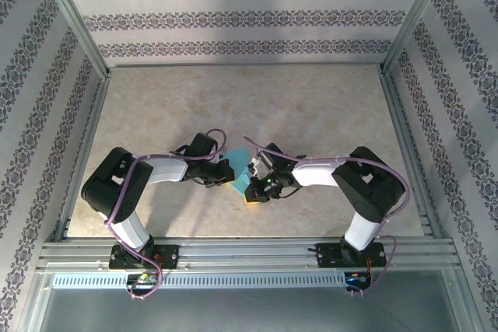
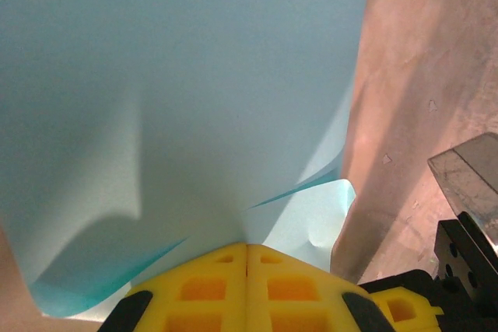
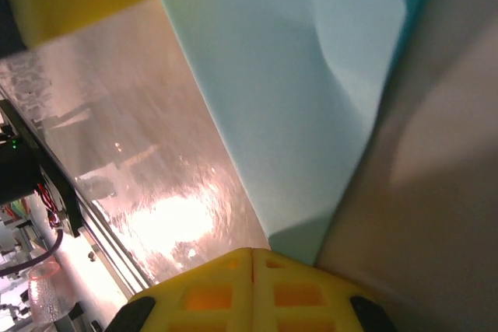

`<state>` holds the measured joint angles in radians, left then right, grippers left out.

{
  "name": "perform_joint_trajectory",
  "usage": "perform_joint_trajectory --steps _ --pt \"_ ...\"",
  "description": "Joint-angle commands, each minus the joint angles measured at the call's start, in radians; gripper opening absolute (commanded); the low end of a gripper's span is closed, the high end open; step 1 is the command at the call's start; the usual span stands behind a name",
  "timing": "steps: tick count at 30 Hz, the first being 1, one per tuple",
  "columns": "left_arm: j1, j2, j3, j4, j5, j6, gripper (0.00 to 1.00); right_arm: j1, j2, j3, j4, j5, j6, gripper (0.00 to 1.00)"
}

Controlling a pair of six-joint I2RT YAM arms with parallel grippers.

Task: Fold a paper plane with a square sheet of paper (fold left side to right side)
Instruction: Third fold the triangle at the center of the table.

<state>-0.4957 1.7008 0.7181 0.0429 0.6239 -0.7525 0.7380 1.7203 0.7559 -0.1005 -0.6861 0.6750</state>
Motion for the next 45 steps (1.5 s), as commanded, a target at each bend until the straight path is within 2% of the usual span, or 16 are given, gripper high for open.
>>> perform_joint_trajectory --steps 1,8,22,33,38,45 --pt "-0.01 0.023 -0.021 -0.043 -0.078 0.019 0.05 0.017 -0.05 -0.017 -0.071 0.003 -0.008 0.0" --pt "-0.01 0.019 -0.02 -0.042 -0.076 0.019 0.05 0.015 -0.112 0.011 -0.066 0.013 0.0 0.0" --pt "-0.009 0.018 -0.02 -0.037 -0.071 0.018 0.05 0.015 0.011 0.094 -0.025 0.107 0.014 0.0" --pt "-0.009 0.004 -0.01 -0.029 -0.06 0.01 0.05 0.017 0.061 0.092 -0.107 0.144 0.034 0.0" --pt "-0.01 -0.035 0.014 -0.041 -0.06 0.019 0.09 0.021 0.076 0.098 -0.153 0.175 0.025 0.0" --pt "-0.01 -0.169 -0.05 0.001 -0.072 0.019 0.07 0.026 0.086 0.108 -0.195 0.218 0.022 0.0"
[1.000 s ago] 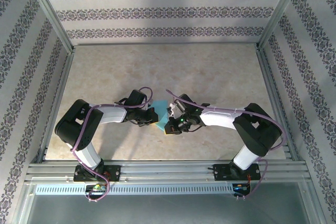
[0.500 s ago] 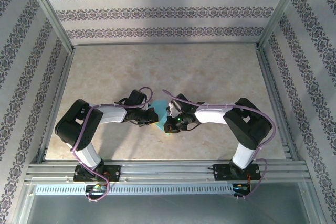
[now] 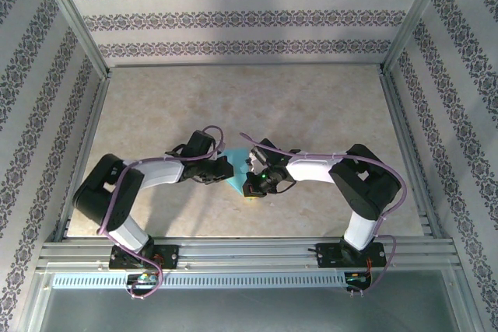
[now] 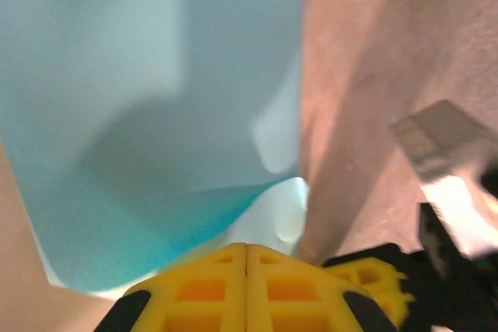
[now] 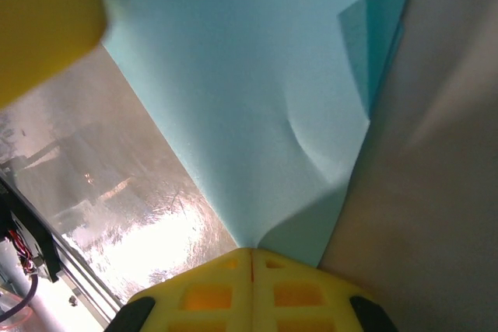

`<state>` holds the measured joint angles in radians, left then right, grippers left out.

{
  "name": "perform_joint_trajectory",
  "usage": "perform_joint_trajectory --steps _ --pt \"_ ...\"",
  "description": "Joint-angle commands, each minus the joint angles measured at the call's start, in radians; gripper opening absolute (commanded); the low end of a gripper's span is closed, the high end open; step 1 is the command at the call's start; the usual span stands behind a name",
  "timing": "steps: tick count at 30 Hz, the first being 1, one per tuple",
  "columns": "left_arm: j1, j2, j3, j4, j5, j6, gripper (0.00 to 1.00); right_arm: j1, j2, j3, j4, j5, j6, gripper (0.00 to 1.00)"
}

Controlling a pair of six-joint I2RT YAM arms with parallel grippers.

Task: Fold a paper plane with a square sheet of paper (fold left side to right side)
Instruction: Third fold the triangle at the center of the table.

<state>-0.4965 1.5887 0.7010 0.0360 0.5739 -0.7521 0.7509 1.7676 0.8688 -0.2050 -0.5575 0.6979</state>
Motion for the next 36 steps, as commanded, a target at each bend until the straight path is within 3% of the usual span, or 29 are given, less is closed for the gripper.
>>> perform_joint_trajectory --steps 1,13,36 --pt "-0.01 -0.074 -0.05 0.016 -0.018 0.017 0.06 0.013 0.04 -0.005 -0.095 0.098 -0.001 0.0" --pt "-0.086 -0.025 -0.088 0.151 0.03 -0.035 0.04 0.024 0.056 0.022 -0.153 0.161 -0.012 0.0" --pt "-0.072 0.07 -0.06 0.064 -0.067 -0.031 0.04 0.031 0.07 0.044 -0.216 0.191 -0.033 0.0"
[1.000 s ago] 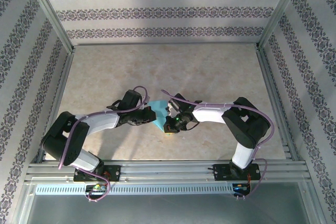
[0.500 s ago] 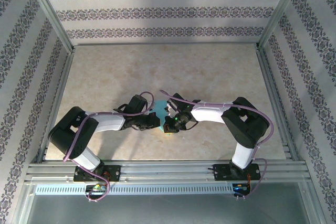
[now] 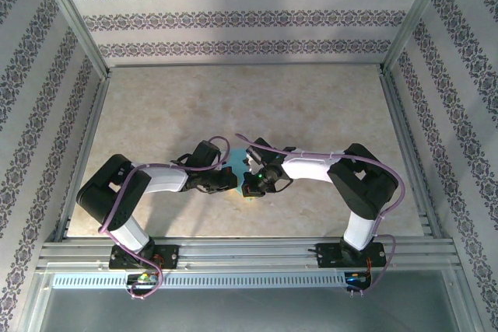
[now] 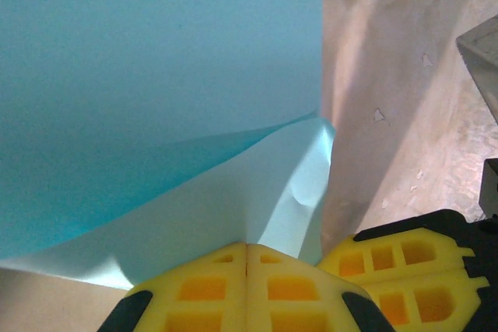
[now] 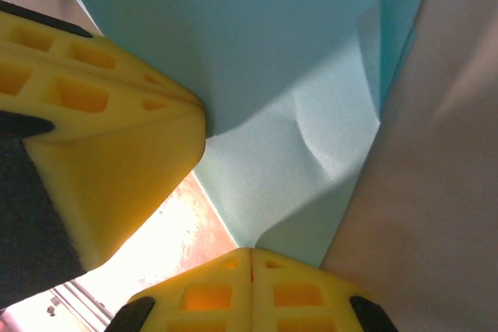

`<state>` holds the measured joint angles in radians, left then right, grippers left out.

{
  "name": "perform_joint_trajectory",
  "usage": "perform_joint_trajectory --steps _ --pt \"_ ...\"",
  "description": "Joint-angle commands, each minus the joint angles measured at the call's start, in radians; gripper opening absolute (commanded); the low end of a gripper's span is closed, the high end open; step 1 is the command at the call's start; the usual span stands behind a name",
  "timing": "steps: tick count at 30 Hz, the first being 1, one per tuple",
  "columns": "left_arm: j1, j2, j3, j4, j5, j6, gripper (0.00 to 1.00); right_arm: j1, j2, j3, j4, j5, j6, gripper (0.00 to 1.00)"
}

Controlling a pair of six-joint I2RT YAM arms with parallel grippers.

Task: Fold a paper plane with a square sheet of paper (fold left side to right side)
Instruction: Third fold the triangle at the center of the table.

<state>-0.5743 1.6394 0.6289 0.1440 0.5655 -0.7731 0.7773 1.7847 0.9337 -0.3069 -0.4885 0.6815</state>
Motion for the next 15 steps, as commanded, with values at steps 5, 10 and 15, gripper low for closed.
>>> perform_joint_trajectory --steps 5,10,15 --pt "0.041 0.014 0.012 -0.078 -0.082 0.013 0.04 0.005 0.056 -0.018 -0.127 0.125 -0.021 0.0" --pt "0.104 0.003 0.011 -0.117 -0.093 0.062 0.04 0.005 0.058 -0.015 -0.13 0.126 -0.022 0.0" --pt "0.177 -0.002 0.023 -0.153 -0.108 0.126 0.04 0.005 0.059 -0.012 -0.134 0.123 -0.026 0.0"
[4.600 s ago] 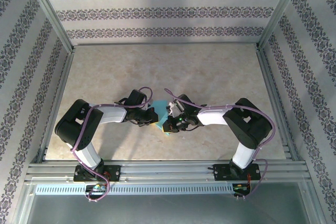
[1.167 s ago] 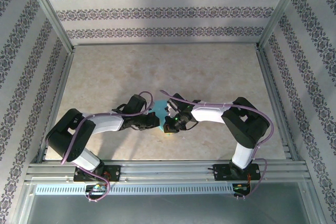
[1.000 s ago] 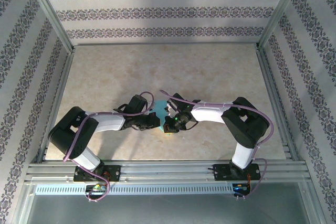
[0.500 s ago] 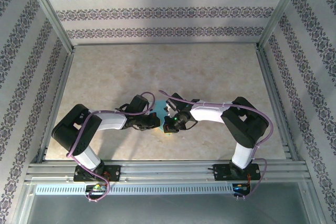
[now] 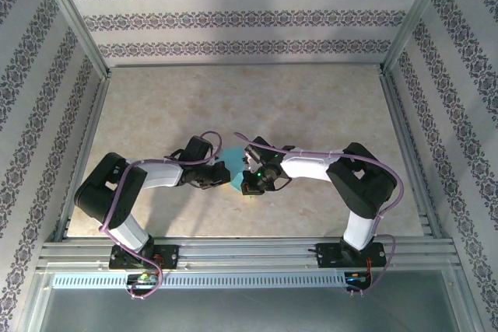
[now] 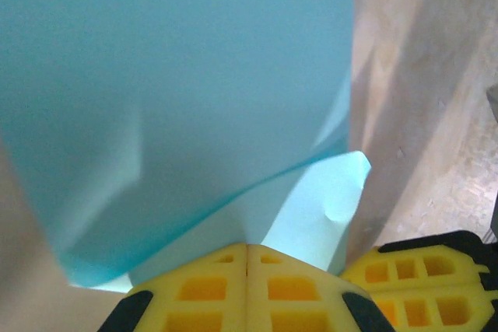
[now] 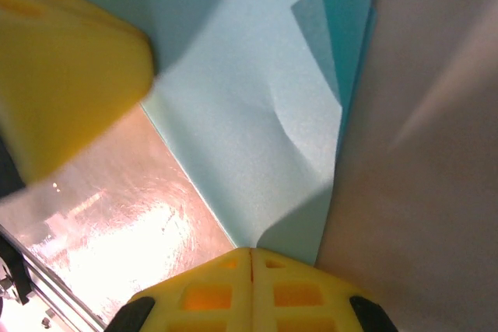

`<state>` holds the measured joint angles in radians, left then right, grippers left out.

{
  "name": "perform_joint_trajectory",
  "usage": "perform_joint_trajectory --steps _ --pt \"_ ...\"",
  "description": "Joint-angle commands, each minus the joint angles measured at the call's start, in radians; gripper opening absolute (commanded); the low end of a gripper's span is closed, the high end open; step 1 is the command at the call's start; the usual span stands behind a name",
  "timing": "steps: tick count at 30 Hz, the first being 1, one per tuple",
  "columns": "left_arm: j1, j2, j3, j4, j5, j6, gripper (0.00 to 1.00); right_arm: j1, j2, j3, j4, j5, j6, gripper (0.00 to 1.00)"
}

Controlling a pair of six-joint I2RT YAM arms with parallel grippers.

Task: Fold a paper plane with a square sheet of paper (fold left side to right side)
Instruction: Third fold the triangle at the center of the table.

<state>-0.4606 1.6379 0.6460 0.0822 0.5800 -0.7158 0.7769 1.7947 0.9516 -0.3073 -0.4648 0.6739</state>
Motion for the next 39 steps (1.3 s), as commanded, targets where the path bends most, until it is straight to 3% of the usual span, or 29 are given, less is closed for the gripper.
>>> perform_joint_trajectory --steps 1,11,19,24,31,39 --pt "0.079 0.004 0.008 -0.093 -0.122 0.078 0.04 0.005 0.047 -0.03 -0.133 0.101 -0.019 0.0" --pt "0.152 0.007 0.044 -0.115 -0.105 0.122 0.04 0.003 0.047 -0.033 -0.128 0.09 -0.019 0.0" --pt "0.152 -0.154 0.038 -0.167 -0.069 0.148 0.04 -0.034 0.039 -0.022 -0.149 0.071 -0.086 0.0" --pt "0.086 -0.209 0.018 -0.142 -0.022 0.123 0.04 -0.055 0.028 -0.016 -0.173 0.083 -0.126 0.0" --pt "-0.077 -0.07 0.063 -0.013 -0.011 0.045 0.04 -0.055 0.025 -0.017 -0.16 0.073 -0.123 0.0" --pt "-0.089 0.046 0.102 -0.011 -0.055 0.042 0.04 -0.053 0.017 -0.019 -0.139 0.056 -0.114 0.0"
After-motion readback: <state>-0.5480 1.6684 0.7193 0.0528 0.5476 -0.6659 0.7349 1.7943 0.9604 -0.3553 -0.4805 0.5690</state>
